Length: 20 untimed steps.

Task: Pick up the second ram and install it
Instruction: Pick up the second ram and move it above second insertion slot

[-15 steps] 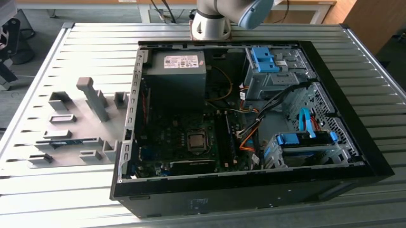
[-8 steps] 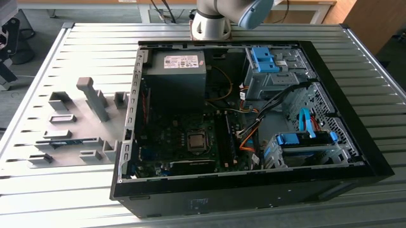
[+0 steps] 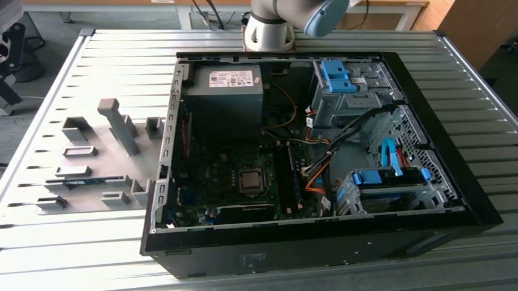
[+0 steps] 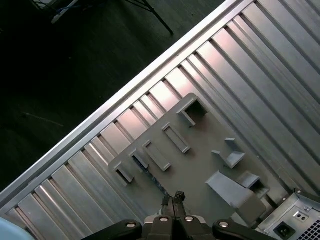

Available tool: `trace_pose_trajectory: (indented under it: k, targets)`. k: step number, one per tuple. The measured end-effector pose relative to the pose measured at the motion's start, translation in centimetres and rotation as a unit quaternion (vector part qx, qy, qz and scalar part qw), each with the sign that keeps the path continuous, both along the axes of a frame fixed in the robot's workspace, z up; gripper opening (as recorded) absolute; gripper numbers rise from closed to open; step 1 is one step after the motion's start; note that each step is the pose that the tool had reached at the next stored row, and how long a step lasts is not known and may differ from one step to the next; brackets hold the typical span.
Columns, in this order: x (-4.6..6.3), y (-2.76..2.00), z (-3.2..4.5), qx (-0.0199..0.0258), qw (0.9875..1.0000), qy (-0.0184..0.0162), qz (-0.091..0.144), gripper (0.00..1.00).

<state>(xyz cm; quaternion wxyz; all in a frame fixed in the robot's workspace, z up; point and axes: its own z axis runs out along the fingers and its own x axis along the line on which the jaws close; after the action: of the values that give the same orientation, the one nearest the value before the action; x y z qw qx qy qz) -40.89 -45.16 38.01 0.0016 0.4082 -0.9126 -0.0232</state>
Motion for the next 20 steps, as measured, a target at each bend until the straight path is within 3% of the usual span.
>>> trace_pose_trajectory:
  k: [5, 9, 14, 20]
  targets:
    - [0.00, 0.00, 0.00, 0.0000, 0.9998, 0.0000, 0.021, 0.10]
    - [0.00, 0.00, 0.00, 0.0000, 0.9987, 0.0000, 0.050, 0.10]
    - [0.00, 0.00, 0.00, 0.0000, 0.9965, 0.0000, 0.084, 0.10]
    - [0.00, 0.00, 0.00, 0.0000, 0.9927, 0.0000, 0.120, 0.10]
